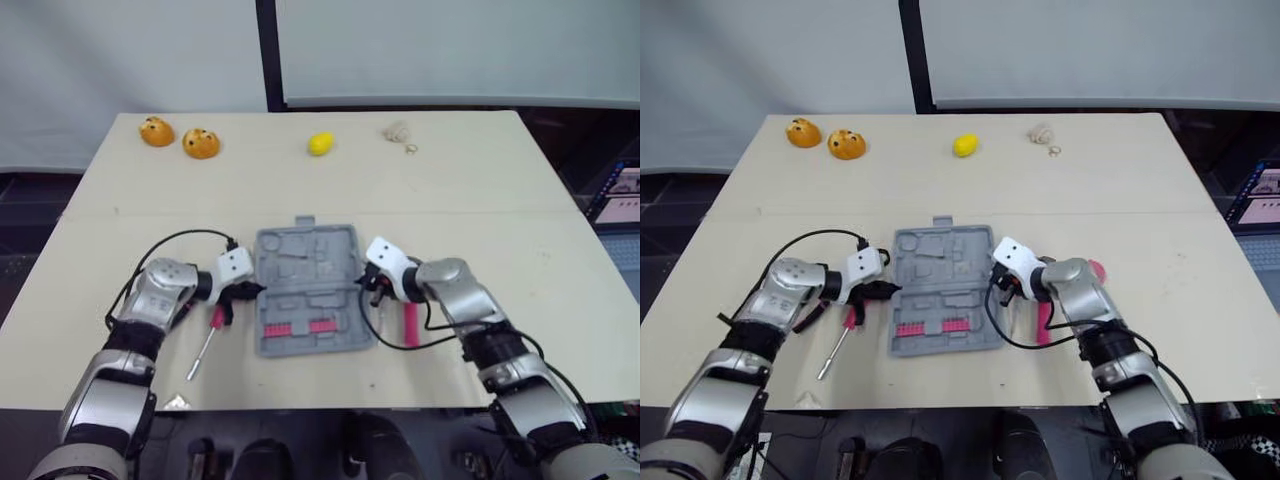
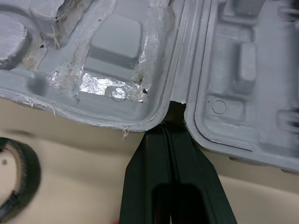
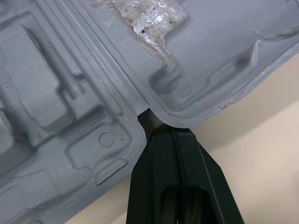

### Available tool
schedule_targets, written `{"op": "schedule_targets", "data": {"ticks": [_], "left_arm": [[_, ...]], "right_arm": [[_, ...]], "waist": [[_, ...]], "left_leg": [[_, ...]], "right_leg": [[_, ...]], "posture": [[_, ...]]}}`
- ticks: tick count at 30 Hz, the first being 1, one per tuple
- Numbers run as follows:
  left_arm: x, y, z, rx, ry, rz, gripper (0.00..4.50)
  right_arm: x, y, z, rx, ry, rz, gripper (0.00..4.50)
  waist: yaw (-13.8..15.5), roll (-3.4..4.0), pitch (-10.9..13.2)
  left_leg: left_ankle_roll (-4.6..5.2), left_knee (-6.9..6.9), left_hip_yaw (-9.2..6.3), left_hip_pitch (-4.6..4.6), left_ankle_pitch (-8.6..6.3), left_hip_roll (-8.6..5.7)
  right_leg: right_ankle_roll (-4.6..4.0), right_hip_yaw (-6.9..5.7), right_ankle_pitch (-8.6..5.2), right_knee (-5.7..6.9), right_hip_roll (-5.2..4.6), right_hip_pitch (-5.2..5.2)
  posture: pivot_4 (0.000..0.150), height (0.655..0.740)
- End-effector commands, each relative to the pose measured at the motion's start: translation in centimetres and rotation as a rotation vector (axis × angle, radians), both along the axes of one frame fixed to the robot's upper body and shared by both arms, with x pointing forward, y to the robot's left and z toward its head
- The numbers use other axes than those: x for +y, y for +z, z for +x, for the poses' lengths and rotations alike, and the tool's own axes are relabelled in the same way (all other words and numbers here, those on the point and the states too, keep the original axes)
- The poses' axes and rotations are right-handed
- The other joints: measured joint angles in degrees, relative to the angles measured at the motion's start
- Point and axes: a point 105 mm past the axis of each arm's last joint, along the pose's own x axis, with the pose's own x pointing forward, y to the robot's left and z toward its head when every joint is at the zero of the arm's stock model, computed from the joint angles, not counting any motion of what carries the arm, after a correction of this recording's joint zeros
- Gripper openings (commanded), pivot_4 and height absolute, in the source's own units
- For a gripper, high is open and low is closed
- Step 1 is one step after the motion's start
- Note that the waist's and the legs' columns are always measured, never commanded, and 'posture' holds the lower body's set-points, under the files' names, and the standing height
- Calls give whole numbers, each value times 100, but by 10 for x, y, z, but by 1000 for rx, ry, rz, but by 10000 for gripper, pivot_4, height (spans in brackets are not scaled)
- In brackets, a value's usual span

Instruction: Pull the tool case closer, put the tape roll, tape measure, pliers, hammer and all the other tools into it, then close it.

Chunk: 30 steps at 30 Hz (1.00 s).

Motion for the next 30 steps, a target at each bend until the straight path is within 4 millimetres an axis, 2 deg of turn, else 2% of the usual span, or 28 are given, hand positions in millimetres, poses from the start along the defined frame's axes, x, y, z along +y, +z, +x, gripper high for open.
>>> {"op": "schedule_targets", "data": {"ticks": [1,15,22,30], "left_arm": [[-7,-5,-13,36,-55,5,126],[2,-10,-42,79,-65,20,126],[-4,-15,-66,124,-103,18,126],[-8,-19,-77,148,-104,20,126]], "right_arm": [[21,12,-11,-24,75,54,307],[13,5,-51,19,79,60,307],[10,-4,-83,75,81,76,307],[4,-9,-91,101,52,83,307]], "waist": [[1,0,0],[13,0,0],[38,0,-1],[68,-1,-2]], "left_leg": [[0,0,-1,-1,0,0],[0,-4,-1,2,-1,-1],[0,-12,-1,3,-3,-1],[2,-12,0,8,-5,-3]], "right_leg": [[0,5,0,-1,0,0],[0,39,0,-7,1,1],[0,41,0,-15,0,2],[0,44,0,-17,0,4]], "posture": [[1500,7292],[1500,7292],[1500,7292],[1500,7292]]}}
